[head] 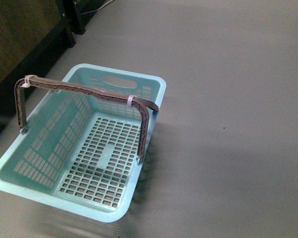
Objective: Pick mango and avocado into basket
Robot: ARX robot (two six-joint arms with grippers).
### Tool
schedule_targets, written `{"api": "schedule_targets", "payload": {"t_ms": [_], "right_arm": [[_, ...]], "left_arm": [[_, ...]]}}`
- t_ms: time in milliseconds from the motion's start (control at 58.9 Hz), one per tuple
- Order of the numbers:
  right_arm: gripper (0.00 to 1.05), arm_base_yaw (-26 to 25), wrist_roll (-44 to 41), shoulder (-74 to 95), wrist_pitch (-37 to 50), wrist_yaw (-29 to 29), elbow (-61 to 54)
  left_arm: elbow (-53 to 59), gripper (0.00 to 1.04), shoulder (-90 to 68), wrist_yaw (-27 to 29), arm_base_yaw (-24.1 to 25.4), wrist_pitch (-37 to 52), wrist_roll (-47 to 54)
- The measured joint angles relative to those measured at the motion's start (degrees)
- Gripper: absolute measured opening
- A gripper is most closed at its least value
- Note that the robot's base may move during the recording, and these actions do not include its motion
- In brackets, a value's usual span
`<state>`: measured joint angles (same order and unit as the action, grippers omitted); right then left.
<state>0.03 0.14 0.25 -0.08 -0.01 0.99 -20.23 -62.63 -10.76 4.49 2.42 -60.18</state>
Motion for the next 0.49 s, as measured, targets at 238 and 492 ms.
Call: {"api": "schedule_targets", "payload": {"t_ms": [238,492], "right_arm": [[0.96,0.0,0.0,0.0,0.0,0.0,0.0],[0.96,0.0,0.0,0.0,0.0,0.0,0.0]], "left_arm": [[-10.0,0.97,-25.1,5.2,-9.1,15.1,-8.5],[-23.9,0.97,-45.9,9.4,-17.7,18.4,-14.3]]}}
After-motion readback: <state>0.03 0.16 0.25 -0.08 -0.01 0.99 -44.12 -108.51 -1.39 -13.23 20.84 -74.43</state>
